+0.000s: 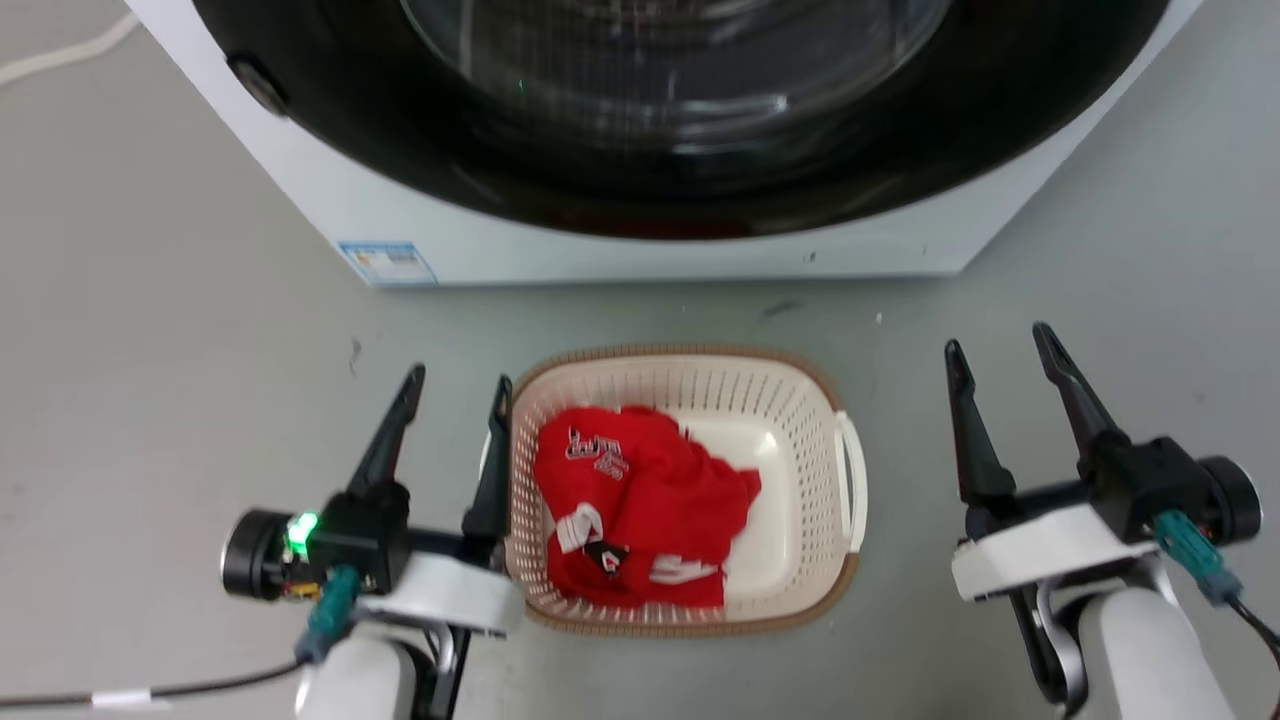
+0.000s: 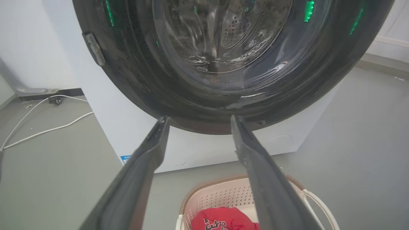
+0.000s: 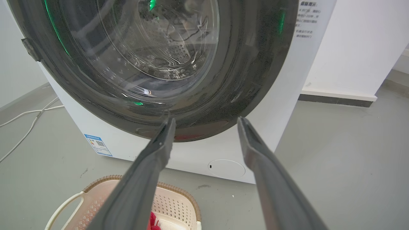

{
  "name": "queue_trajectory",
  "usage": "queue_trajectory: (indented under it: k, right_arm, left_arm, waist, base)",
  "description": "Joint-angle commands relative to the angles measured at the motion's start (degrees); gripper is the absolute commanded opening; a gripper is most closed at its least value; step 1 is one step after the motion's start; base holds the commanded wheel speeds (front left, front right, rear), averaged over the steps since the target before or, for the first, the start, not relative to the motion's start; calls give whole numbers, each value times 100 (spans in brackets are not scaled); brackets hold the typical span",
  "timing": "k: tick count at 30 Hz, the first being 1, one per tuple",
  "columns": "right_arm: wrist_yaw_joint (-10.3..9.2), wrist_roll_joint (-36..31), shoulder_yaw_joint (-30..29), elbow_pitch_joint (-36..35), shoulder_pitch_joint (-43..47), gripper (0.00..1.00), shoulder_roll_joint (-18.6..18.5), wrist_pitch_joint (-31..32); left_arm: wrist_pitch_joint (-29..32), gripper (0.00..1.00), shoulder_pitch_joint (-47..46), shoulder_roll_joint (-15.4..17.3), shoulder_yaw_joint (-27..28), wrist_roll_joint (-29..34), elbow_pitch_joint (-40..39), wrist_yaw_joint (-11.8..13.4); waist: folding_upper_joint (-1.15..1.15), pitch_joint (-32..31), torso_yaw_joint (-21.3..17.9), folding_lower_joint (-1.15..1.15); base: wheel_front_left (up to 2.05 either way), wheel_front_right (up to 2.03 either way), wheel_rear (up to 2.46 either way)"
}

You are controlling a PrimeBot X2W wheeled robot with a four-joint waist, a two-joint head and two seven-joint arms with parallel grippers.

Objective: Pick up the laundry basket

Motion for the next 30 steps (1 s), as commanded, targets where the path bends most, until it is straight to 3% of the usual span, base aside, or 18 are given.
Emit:
queue_trajectory:
  k: [1, 7, 12, 14, 24, 25, 30]
  right_arm:
    - [-2, -71, 33, 64, -178, 100, 2, -13]
    - [-3, -262, 76, 709, -873, 100, 1, -13]
    - [-3, -23, 112, 1518, -1467, 100, -1, 34]
    - [-3, -226, 107, 1937, -1708, 100, 1, 93]
    - [-3, -9, 183, 3853, -2834, 100, 0, 606]
    - [-3, 176, 256, 4332, -3154, 100, 1, 847]
    - [-3, 403, 532, 4926, -3646, 100, 0, 1170]
  left_arm:
    - [-16, 100, -165, 1, 50, -21, 60, -28]
    - [-16, 100, -950, 73, 254, 32, 758, -212]
    - [-16, 100, -1632, 234, 321, 140, 1922, -265]
    - [-16, 100, -1901, 286, 355, 116, 2382, -286]
    - [-15, 100, -2989, 442, 101, 11, 4154, -447]
    - [-16, 100, -3265, 386, 90, -179, 4652, -483]
    - [128, 100, -3834, 382, -254, -276, 5555, -494]
  waist:
    - [0, 633, 37, -1]
    - [0, 1407, 49, -1]
    - [0, 1877, 36, -1]
    - [0, 2032, 25, -1]
    - [0, 2568, 4, -1]
    - [0, 2662, 19, -1]
    - [0, 2850, 79, -1]
  base:
    - [0, 0, 0]
    - [0, 0, 0]
    - [0, 0, 0]
    - [0, 0, 0]
    - [0, 0, 0]
    - [0, 0, 0]
    - [0, 0, 0]
